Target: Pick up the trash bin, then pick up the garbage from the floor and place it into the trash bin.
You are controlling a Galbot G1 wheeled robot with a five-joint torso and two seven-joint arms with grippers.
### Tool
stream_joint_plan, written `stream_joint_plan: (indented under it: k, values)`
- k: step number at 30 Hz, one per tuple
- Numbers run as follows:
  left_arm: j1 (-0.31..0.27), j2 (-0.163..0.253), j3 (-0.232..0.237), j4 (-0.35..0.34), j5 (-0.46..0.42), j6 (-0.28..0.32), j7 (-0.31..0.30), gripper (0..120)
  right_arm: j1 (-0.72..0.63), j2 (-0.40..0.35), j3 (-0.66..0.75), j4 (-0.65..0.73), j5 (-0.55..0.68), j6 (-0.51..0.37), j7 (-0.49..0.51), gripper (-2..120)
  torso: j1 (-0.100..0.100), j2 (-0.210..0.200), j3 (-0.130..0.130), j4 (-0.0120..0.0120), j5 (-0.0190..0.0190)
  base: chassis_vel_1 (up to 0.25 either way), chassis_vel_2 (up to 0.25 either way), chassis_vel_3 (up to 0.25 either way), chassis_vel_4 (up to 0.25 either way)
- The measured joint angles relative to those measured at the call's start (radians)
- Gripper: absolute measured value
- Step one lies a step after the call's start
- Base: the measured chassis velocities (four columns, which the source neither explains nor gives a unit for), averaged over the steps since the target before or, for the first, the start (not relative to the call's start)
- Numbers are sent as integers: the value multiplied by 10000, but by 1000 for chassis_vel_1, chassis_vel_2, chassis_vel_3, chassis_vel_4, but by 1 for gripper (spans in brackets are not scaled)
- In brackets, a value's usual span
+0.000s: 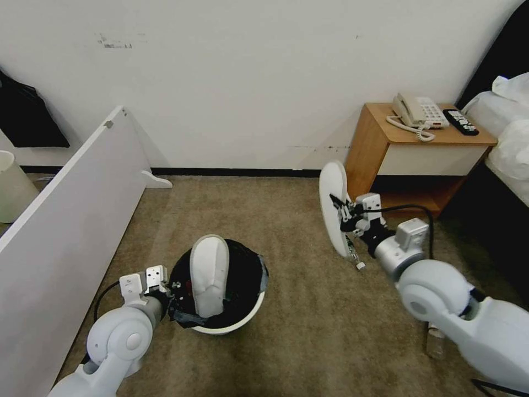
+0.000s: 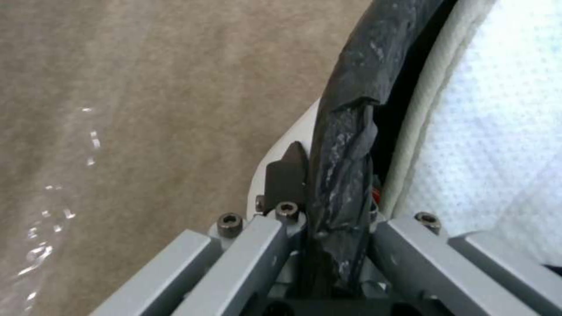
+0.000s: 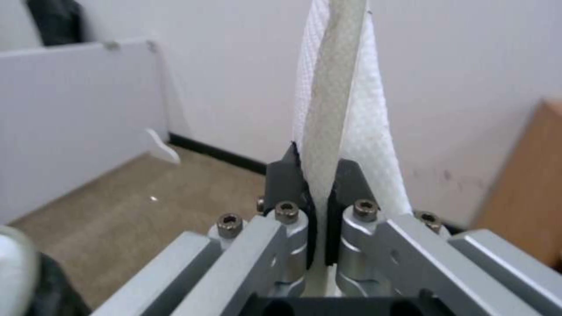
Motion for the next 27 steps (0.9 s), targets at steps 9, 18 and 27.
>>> stream_joint_plan:
  k: [9,18,27]
  values:
    - [-128,338,268,-300,-363,104,156,1,660,-82,-8,638,-106,456,-1039,1,0,0,0,0,2,0,0,0,0]
    - [-771,137,736,-92,-127,161,770,1,1110,77,-389,819,-35,709,-1646,1,0,0,0,0,1,0,0,0,0]
    - [-1437,-486,1392,221,56,174,789,1,938,-63,-530,968,16,718,-1796,1,0,0,0,0,1,0,0,0,0]
